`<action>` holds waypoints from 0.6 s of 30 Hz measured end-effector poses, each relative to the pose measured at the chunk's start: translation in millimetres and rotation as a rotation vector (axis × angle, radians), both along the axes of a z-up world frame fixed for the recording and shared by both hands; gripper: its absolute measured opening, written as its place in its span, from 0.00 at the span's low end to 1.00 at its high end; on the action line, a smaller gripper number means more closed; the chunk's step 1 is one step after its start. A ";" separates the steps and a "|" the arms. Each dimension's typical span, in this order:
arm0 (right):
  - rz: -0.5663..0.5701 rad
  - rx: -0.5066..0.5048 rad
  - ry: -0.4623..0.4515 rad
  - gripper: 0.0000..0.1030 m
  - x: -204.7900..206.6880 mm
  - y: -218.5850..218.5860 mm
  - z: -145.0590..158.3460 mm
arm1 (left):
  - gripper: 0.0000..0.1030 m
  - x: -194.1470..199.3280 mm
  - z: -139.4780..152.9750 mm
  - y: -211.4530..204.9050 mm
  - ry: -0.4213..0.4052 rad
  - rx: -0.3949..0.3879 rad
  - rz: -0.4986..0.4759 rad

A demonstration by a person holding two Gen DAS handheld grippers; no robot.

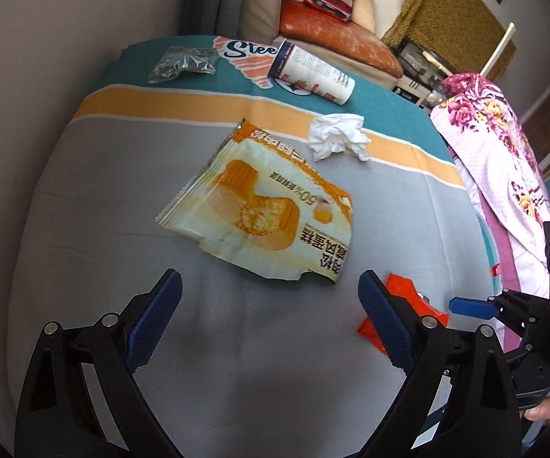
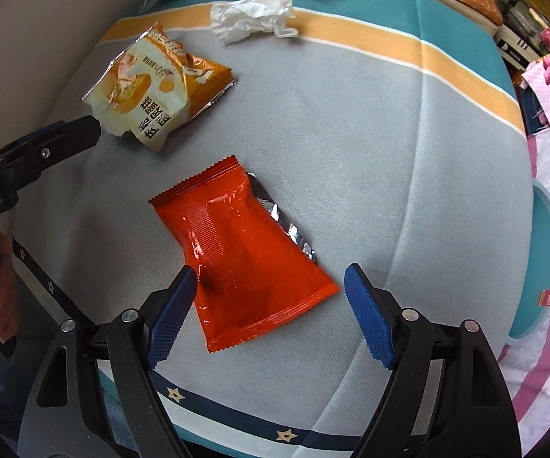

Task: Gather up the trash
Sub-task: 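Grasp the red wrapper with the right gripper while the left gripper grasps the orange snack bag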

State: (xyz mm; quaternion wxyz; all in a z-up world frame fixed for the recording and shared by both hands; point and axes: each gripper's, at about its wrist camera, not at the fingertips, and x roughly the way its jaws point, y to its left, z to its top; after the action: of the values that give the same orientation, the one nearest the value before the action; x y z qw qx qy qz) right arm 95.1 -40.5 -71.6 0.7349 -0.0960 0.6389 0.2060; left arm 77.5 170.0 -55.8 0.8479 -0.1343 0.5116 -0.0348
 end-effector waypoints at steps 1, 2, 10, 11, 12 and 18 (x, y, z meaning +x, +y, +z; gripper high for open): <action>0.008 -0.003 0.003 0.74 -0.1 3.7 -2.3 | 0.91 -0.3 -0.7 4.8 -0.001 0.000 0.003; 0.014 -0.009 0.006 0.74 0.1 7.0 -4.9 | 0.91 -0.2 -1.3 9.3 -0.001 0.001 0.006; 0.002 -0.031 -0.015 0.71 -9.0 12.9 -14.0 | 0.91 17.4 0.2 39.0 -0.022 0.023 0.008; 0.006 -0.029 -0.022 0.66 -11.5 12.4 -12.7 | 0.91 21.3 0.7 39.6 -0.025 0.025 0.001; 0.007 -0.020 -0.024 0.58 -13.1 12.7 -11.1 | 0.91 26.4 1.1 39.9 -0.030 0.026 -0.013; 0.012 0.023 0.005 0.40 -15.9 16.0 -4.4 | 0.91 54.5 -8.6 38.5 -0.025 0.052 -0.078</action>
State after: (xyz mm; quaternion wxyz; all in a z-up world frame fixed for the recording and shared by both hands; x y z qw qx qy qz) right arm 79.2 -24.5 -76.0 0.7332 -0.0909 0.6377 0.2180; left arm 132.0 208.5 -64.4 0.8554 -0.0918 0.5067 -0.0563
